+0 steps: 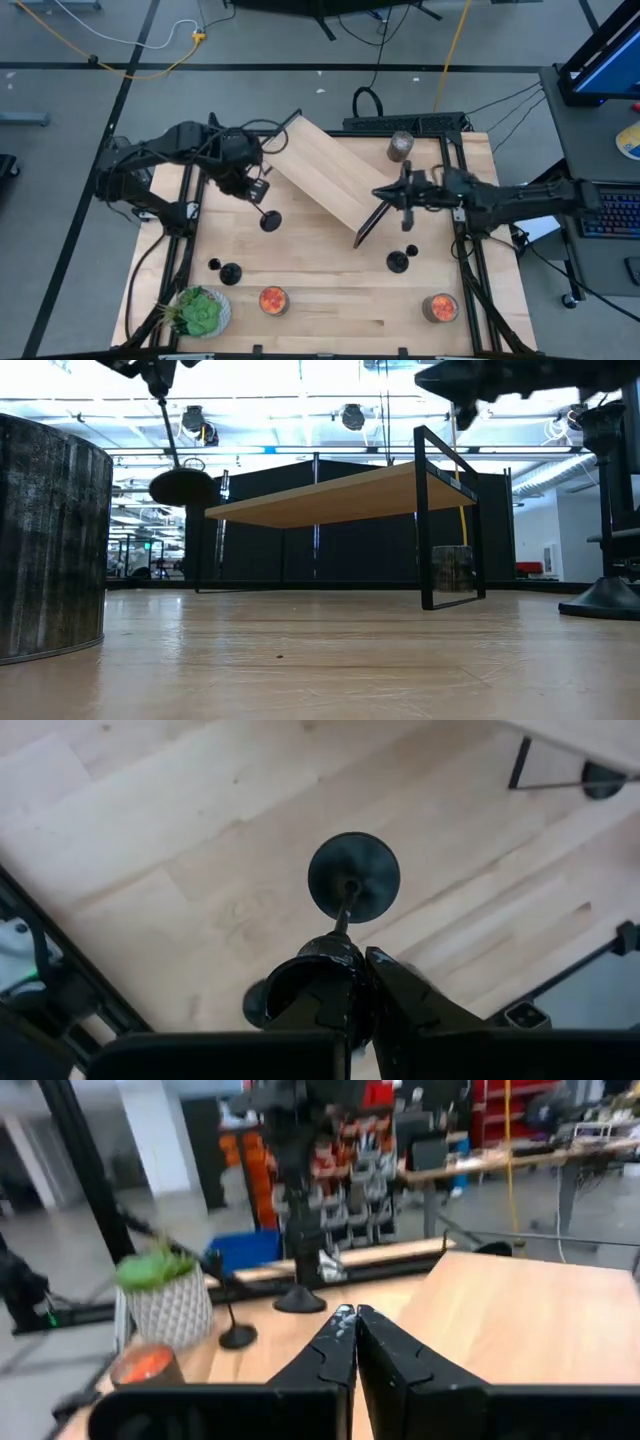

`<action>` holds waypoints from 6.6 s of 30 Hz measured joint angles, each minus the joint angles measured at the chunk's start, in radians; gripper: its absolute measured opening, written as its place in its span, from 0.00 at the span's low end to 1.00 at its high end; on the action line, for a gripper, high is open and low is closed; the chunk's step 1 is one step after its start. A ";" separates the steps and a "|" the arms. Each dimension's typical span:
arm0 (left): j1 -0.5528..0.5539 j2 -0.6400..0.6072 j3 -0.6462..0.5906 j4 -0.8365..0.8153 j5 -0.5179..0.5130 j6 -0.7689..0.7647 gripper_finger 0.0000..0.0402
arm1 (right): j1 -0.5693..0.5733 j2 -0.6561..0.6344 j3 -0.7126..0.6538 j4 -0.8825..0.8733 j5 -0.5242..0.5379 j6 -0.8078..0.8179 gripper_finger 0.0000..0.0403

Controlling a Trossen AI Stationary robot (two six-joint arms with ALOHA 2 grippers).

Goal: Pick & Place candle stick holders
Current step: Put the top left black candle holder on the shelf

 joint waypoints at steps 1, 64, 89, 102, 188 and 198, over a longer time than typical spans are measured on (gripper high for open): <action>-0.018 0.000 0.000 0.000 -0.009 -0.012 0.04 | 0.000 0.034 0.029 -0.012 -0.015 -0.008 0.02; -0.179 0.061 0.022 0.475 -0.062 -0.036 0.04 | 0.010 0.665 0.681 -0.238 -0.281 -0.122 0.44; -0.183 0.241 0.238 0.345 -0.046 0.075 0.04 | 0.013 0.801 0.877 -0.416 -0.363 -0.124 0.44; -0.183 0.257 0.237 0.374 -0.036 0.095 0.04 | 0.013 0.801 0.877 -0.409 -0.365 -0.096 0.26; -0.133 0.070 0.147 0.208 -0.481 0.293 0.32 | -0.162 0.558 0.868 -0.662 0.176 -0.220 0.05; -0.133 0.070 0.067 0.263 -0.482 0.268 0.32 | -0.151 0.329 0.527 -0.377 0.303 -0.139 0.05</action>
